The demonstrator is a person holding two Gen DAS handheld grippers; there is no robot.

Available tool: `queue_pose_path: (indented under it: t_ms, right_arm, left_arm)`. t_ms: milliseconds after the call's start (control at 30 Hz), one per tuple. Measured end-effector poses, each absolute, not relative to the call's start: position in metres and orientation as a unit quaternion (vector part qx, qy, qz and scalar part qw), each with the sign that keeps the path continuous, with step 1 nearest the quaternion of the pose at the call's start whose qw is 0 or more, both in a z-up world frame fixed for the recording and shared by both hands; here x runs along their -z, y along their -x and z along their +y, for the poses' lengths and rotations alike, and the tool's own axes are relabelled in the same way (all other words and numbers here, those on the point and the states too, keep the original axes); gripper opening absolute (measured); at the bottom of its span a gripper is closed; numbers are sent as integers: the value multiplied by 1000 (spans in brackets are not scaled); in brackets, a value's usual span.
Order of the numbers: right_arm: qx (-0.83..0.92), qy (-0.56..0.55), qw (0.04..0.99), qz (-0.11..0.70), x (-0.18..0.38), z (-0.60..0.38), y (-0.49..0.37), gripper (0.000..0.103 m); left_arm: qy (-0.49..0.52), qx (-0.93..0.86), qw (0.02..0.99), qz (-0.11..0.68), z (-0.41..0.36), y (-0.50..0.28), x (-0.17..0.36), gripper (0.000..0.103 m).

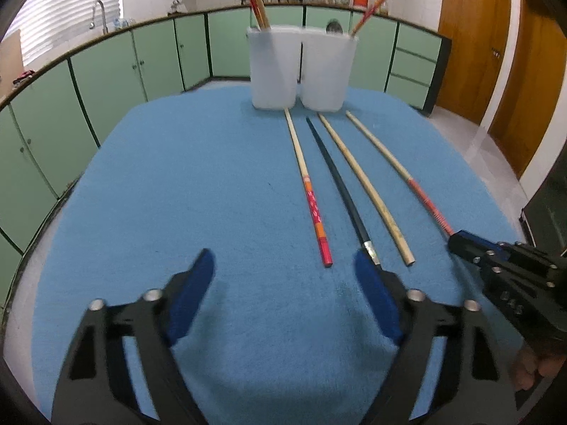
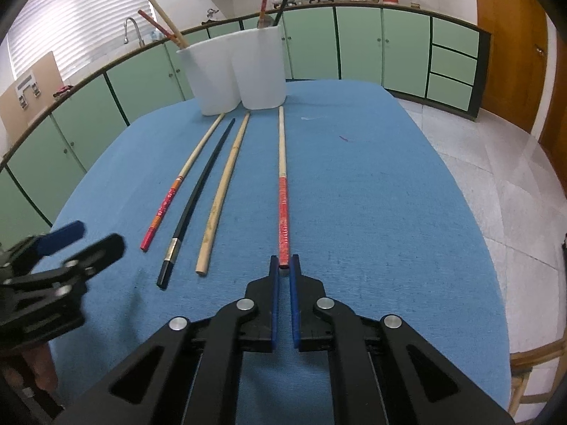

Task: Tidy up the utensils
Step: 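Lower the left tool and close it on another red-patterned chopstick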

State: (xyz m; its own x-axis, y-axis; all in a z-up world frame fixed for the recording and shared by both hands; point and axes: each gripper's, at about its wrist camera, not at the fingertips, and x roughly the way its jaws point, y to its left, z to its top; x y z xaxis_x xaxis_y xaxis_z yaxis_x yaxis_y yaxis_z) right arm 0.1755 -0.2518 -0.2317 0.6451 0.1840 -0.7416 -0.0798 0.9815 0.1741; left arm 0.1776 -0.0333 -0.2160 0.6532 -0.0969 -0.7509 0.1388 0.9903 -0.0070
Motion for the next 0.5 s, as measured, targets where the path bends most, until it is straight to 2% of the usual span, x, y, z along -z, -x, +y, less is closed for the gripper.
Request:
queue_pose_path:
  t_ms: [100, 133, 267, 467, 500]
  right_arm:
    - [-74, -65, 904, 416, 233, -252, -176, 6]
    - [-75, -67, 903, 417, 233, -253, -177, 6]
    - [-78, -70, 903, 417, 234, -254, -179, 6]
    - [-80, -76, 901, 419, 235, -254, -181, 6]
    - [-81, -77, 901, 419, 235, -254, -181, 6]
  left_arm:
    - [-28, 62, 904, 422, -38, -185, 225, 72]
    - [-29, 62, 902, 427, -39, -188, 228, 66]
    - [-26, 63, 898, 434, -42, -194, 232, 58]
    - [-35, 71, 898, 432, -53, -196, 233, 24]
    - [-34, 73, 898, 432, -55, -196, 233, 16]
